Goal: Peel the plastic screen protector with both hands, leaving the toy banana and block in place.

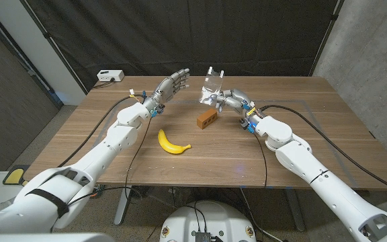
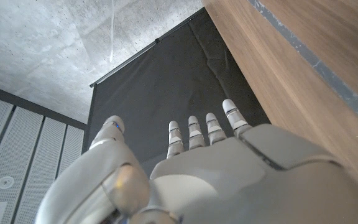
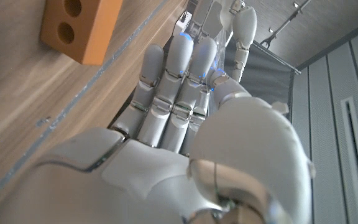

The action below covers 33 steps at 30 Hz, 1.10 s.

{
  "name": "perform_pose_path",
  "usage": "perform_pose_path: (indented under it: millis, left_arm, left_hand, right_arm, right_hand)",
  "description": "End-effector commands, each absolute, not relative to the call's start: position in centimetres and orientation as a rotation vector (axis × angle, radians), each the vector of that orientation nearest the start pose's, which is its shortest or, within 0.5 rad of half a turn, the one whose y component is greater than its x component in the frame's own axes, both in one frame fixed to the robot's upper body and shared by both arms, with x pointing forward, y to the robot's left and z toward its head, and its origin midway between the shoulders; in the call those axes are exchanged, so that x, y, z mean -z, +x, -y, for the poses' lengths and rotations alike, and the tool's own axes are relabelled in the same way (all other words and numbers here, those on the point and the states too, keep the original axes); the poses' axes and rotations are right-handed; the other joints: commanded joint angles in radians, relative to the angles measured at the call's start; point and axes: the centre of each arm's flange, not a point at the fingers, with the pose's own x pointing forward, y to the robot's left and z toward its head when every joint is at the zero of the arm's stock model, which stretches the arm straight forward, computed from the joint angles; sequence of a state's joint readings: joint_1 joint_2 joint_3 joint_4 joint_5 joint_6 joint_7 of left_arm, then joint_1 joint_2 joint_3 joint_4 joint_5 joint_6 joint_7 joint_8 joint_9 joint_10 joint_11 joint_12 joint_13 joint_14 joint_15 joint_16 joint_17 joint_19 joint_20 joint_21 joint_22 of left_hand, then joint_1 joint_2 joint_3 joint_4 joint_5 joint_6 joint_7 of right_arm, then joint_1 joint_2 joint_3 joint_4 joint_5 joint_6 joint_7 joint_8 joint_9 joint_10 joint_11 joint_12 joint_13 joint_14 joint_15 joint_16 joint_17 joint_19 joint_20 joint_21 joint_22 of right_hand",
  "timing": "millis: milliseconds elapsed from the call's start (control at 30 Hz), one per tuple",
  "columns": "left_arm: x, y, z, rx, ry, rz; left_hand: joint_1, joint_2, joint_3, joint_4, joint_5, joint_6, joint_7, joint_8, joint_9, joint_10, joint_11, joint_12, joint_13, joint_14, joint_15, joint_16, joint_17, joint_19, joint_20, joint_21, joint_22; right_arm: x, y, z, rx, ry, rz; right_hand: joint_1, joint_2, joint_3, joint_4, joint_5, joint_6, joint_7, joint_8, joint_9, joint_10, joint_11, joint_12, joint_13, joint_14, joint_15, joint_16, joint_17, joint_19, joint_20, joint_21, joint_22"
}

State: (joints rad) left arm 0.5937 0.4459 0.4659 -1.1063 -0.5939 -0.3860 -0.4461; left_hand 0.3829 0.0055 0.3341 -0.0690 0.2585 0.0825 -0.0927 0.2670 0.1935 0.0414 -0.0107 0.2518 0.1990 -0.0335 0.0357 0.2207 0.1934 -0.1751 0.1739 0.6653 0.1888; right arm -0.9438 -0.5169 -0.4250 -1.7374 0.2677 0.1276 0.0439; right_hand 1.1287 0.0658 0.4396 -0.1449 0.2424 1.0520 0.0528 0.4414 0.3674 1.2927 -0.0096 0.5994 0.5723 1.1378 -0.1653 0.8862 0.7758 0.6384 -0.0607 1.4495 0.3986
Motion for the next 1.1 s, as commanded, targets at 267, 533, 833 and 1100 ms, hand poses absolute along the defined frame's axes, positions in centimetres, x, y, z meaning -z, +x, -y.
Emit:
perform_pose_path:
  millis: [267,533,833,1100]
  left_arm:
    - [-6.1,62.9,-21.4,0.739,0.185,0.868]
    - [-6.5,61.7,-21.4,0.752,0.18,0.906]
    - [-7.2,60.4,-21.1,0.629,0.293,0.931]
    - [-8.1,60.0,-20.0,0.572,0.35,0.951]
  left_hand:
    - [0.014,-0.043,-0.019,-0.019,-0.01,0.026,0.016,0.005,0.008,0.029,0.007,0.01,0.01,-0.003,0.008,-0.004,0.005,-0.109,0.032,-0.01,0.005]
    - [0.054,-0.042,-0.011,-0.041,-0.009,0.047,-0.005,0.011,0.012,0.03,-0.007,0.011,0.016,-0.006,0.002,-0.005,0.006,-0.104,0.034,-0.016,0.005]
    - [0.281,0.003,0.068,-0.109,-0.024,0.144,-0.055,0.046,0.023,0.076,-0.059,0.023,0.03,0.043,-0.021,0.009,0.003,-0.025,0.031,-0.012,0.005]
    - [0.442,-0.011,0.107,-0.113,-0.044,0.229,-0.066,0.085,0.03,0.12,-0.098,0.029,0.036,0.082,-0.041,0.014,0.0,0.036,0.017,-0.007,0.003]
  right_arm:
    - [0.1,55.3,15.0,-0.241,-0.608,0.837]
    - [0.1,55.0,14.8,-0.138,-0.72,0.838]
    - [0.4,54.0,14.0,-0.098,-0.83,0.925]
    - [0.6,52.7,13.1,-0.104,-0.897,1.015]
  right_hand:
    - [-0.011,-0.019,0.024,-0.004,0.024,0.065,0.001,0.013,0.016,0.008,-0.004,0.018,0.023,0.027,-0.061,-0.003,0.03,0.003,-0.129,0.011,-0.022]
    - [-0.02,-0.034,0.042,-0.005,0.049,0.073,0.0,0.02,0.027,0.019,-0.011,0.031,0.039,0.04,-0.062,0.004,0.058,0.01,-0.133,0.029,-0.03]
    - [-0.026,-0.038,0.055,-0.004,0.065,0.072,-0.003,0.022,0.036,0.017,-0.012,0.031,0.043,0.035,-0.062,0.001,0.074,-0.001,-0.136,0.044,-0.035]
    - [-0.03,-0.039,0.062,-0.003,0.075,0.073,-0.007,0.022,0.038,0.012,-0.015,0.03,0.046,0.029,-0.064,-0.005,0.08,-0.012,-0.136,0.057,-0.042]
